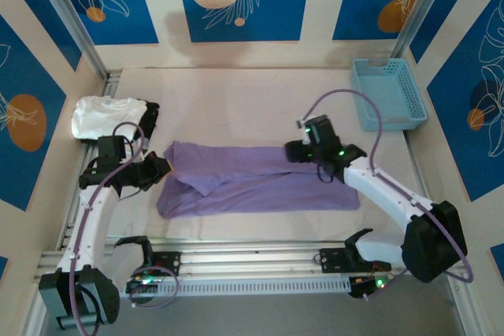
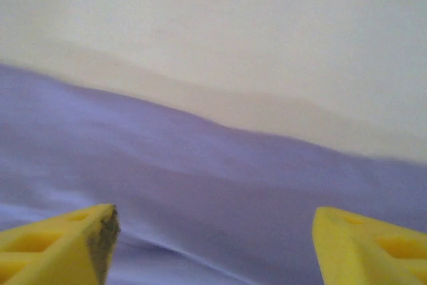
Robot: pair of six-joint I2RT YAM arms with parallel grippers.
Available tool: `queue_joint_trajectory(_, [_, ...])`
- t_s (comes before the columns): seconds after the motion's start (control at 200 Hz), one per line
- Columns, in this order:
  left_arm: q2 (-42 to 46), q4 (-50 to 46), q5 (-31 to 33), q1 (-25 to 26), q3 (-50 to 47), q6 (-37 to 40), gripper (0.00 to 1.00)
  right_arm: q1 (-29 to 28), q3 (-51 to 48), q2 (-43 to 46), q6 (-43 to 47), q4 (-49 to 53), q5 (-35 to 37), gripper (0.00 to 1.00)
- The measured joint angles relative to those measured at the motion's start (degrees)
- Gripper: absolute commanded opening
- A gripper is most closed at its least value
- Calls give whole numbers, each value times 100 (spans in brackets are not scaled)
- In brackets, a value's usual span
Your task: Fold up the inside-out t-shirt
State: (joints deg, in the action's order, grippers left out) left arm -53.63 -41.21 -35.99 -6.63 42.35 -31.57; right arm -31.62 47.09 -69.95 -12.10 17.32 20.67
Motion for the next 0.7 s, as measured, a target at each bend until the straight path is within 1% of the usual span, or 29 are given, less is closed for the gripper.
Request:
queue_joint_trajectory(0.075, [-13,17,2,0,0,0,0,-872,-39,-223,136,-680,-94,87])
queue_joint_trajectory(0.15, [-11,28,0,0,2,0,0,-1696,-39,-693,306,-1423,-98,89])
queue_joint_trajectory(0.22, [-11,28,0,0,2,0,0,-2262,-24,-1187,463,-2015,7,90])
queue_joint_trajectory(0.325, [-11,28,2,0,0,2,0,-2911,85,-1991,739,-2736,313,91])
queue_joint_trajectory(0.41, [-11,35,2,0,0,0,0,-3289,323,-2643,988,-3213,691,92])
queue_joint_trajectory(0.495, [-13,52,2,0,0,2,0,-3547,577,-3171,1209,-3648,1051,93])
queue_joint_trajectory(0.7, [-13,111,2,0,-11,2,0,-3875,1117,-4037,1740,-4365,1867,95])
